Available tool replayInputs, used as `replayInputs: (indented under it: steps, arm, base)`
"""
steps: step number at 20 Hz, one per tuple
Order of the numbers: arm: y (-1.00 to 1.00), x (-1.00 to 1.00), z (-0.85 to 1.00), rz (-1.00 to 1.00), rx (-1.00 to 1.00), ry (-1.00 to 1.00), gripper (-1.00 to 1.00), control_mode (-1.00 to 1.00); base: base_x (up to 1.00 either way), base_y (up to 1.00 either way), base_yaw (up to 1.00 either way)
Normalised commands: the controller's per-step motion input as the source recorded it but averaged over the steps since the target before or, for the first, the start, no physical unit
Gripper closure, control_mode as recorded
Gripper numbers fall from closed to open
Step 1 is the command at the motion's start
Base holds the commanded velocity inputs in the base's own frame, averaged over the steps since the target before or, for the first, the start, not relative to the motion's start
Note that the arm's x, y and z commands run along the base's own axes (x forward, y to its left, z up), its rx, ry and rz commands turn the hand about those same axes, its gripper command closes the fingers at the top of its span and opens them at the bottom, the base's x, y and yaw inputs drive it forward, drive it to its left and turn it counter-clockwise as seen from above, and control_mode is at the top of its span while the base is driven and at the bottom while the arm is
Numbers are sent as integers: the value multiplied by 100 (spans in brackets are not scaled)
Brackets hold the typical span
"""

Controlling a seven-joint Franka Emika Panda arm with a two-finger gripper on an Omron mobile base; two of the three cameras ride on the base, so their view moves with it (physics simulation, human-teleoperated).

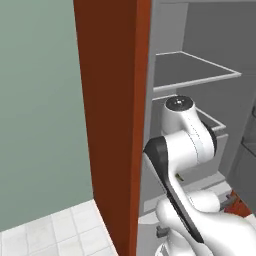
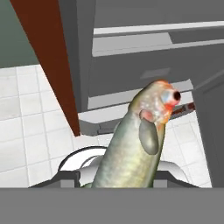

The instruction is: Gather the lemon and corn from the fridge and place them on a tray on the dining counter. Then gather the chicken drumstick and fish from the fridge and place them on the other tray.

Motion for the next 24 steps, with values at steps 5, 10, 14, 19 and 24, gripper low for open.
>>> replayInputs:
  steps: [5,10,14,19,24]
  arm:
    - [0,0,0,0,0,0,100,100]
    - [0,0,0,0,0,0,100,100]
    - [0,0,0,0,0,0,100,100]
    - [0,0,0,0,0,0,100,100]
    - [0,0,0,0,0,0,100,100]
  base:
    - [-46,38,-43]
    - [-49,32,-46]
    - [-58,21,-47]
    - [-64,11,-46]
    - [-68,2,-44]
